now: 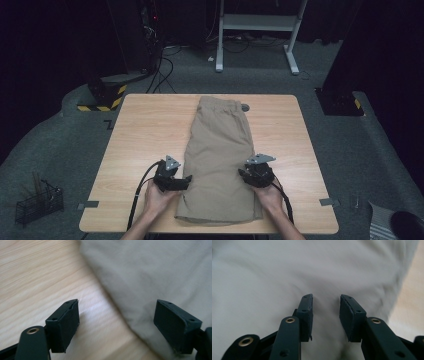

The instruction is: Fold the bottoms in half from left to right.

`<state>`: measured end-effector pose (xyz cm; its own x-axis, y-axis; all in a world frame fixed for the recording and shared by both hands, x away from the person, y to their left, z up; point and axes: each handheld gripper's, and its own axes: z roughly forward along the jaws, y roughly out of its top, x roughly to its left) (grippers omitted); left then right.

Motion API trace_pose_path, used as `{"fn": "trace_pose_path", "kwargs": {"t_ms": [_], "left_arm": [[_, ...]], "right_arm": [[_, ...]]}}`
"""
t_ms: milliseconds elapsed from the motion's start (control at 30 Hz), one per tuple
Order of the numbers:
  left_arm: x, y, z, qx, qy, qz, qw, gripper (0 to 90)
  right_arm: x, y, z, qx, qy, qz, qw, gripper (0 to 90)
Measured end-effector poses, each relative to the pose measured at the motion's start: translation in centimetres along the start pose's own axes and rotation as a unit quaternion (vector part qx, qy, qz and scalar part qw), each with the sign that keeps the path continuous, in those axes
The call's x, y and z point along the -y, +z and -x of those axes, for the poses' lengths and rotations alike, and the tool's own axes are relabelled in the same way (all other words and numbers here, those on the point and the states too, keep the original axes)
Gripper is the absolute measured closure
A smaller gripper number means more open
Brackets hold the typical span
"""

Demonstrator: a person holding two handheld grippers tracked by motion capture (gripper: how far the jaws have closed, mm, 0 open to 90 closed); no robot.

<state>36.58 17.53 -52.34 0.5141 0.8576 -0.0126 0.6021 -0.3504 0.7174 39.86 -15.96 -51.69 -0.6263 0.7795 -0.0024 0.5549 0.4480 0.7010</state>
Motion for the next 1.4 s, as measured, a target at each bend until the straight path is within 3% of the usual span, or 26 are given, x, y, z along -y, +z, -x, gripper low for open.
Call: {"fn": "trace_pose_path", "kwargs": {"t_ms": [33,133,200,300,367,433,500,567,600,667,833,867,967,1067,1167,1233,1300,1367,1400], "left_arm": [[0.2,-0.3,0.0,-0.001,0.002,-0.001,1.0000,20.8],[0.7,-1.2,0.0,-0.005,0.013,0.002,0.9999,21.5],[0.6,-1.9,-0.1,0.009,0.001,0.018,0.9998,21.4],[-0.1,-2.4,0.8,0.047,-0.003,0.045,0.9979,20.9],[-0.4,-2.2,1.8,0.069,0.006,0.044,0.9966,20.2],[-0.4,-1.8,2.6,0.091,0.004,0.029,0.9954,19.1],[0.1,-1.4,3.3,0.080,0.027,0.016,0.9963,18.5],[0.9,-0.9,3.4,0.063,0.043,-0.001,0.9971,18.5],[1.2,-0.9,3.2,0.059,0.048,0.007,0.9971,16.5],[1.7,-1.3,3.0,0.056,0.047,0.010,0.9973,17.0],[1.9,-2.1,2.5,0.068,0.049,0.004,0.9964,16.8],[1.5,-2.1,2.3,0.067,0.049,0.009,0.9965,16.8],[-0.6,-1.6,1.4,0.066,0.017,0.047,0.9966,19.2],[-2.8,-0.2,0.5,0.052,-0.009,0.061,0.9967,22.1],[-4.7,2.3,-0.2,0.005,-0.014,0.037,0.9992,24.6],[-5.4,3.7,-0.5,-0.011,-0.008,0.019,0.9997,24.8],[-5.4,4.8,-0.7,-0.015,-0.003,-0.001,0.9999,23.9],[-5.4,4.8,-0.8,-0.010,-0.011,-0.001,0.9999,23.0],[-5.3,4.7,-0.8,-0.014,-0.007,-0.003,0.9999,23.0]], "right_arm": [[0.6,-0.4,0.3,0.004,0.001,0.009,1.0000,64.3],[1.0,-1.4,0.5,0.026,0.001,0.001,0.9997,62.6],[0.9,-2.2,0.5,0.031,0.002,0.017,0.9994,61.4],[0.1,-2.8,-0.4,0.011,0.004,0.058,0.9982,58.4],[-0.4,-2.6,-1.6,-0.013,-0.004,0.076,0.9970,56.4],[-0.8,-1.9,-2.7,-0.038,-0.012,0.070,0.9967,56.0],[-0.7,-1.0,-3.5,-0.055,-0.017,0.058,0.9967,56.3],[-0.3,-0.4,-3.9,-0.050,-0.026,0.045,0.9974,56.3],[0.1,-0.1,-3.9,-0.040,-0.034,0.035,0.9980,56.4],[0.9,0.0,-3.5,-0.029,-0.041,0.030,0.9983,55.7],[1.6,-1.2,-1.8,-0.005,-0.030,0.018,0.9994,56.0],[1.4,-1.3,-1.7,0.002,-0.031,0.017,0.9994,56.0],[0.1,-1.7,-1.5,0.004,-0.024,0.049,0.9985,55.5],[-2.0,-0.8,-1.2,0.006,-0.017,0.065,0.9977,56.3],[-3.7,0.7,-0.4,0.012,0.005,0.062,0.9980,57.4],[-4.2,1.8,0.0,0.018,0.008,0.051,0.9985,58.1],[-4.2,2.9,0.3,0.020,0.011,0.032,0.9992,58.4],[-3.8,3.7,0.4,0.018,0.011,0.011,0.9997,58.0],[-3.5,3.7,0.4,0.017,0.010,0.013,0.9997,57.8]]}}
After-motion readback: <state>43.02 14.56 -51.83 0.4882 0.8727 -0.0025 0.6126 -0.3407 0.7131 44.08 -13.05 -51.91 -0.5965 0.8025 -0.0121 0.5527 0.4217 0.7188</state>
